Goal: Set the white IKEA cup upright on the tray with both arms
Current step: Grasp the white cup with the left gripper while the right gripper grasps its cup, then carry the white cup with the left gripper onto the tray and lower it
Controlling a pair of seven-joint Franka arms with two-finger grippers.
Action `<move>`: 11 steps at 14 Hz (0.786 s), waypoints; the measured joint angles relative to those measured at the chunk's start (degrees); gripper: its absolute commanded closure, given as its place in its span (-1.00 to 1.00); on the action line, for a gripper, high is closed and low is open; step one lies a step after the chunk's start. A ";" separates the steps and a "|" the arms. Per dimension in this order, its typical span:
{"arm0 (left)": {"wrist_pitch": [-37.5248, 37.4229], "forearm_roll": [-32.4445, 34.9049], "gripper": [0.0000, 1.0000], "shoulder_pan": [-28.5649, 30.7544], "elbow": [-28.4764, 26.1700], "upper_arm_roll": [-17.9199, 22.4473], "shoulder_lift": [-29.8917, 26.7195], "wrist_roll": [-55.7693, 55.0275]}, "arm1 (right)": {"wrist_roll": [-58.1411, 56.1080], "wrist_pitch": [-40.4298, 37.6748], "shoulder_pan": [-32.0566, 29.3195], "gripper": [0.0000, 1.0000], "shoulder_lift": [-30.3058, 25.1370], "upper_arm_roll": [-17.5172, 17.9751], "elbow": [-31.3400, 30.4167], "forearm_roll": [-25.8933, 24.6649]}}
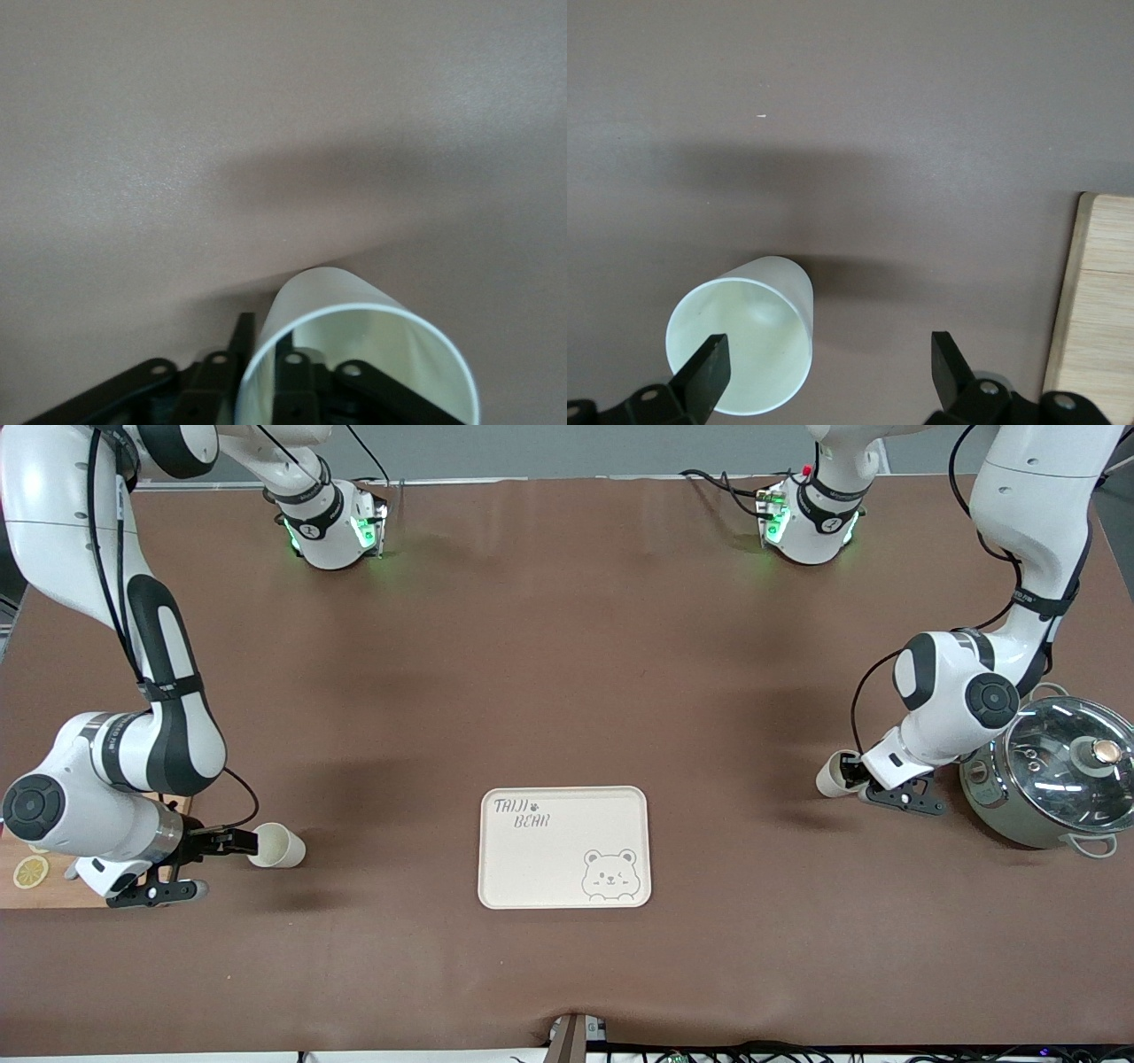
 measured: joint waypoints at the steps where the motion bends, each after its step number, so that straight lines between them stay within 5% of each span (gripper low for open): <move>1: 0.08 0.00 1.00 -0.02 0.16 -0.10 -0.09 -0.26 | -0.02 0.00 -0.03 -1.00 0.08 -0.03 0.00 -0.03; 6: -2.18 -0.01 1.00 -2.24 6.13 -1.54 -0.25 -10.82 | -0.10 -0.02 -0.02 -1.00 1.24 -0.03 -0.02 -0.07; 11: -21.26 0.00 1.00 -14.09 21.73 -2.32 -0.04 -32.00 | -0.10 -0.22 0.09 -1.00 2.15 0.07 -0.11 -0.07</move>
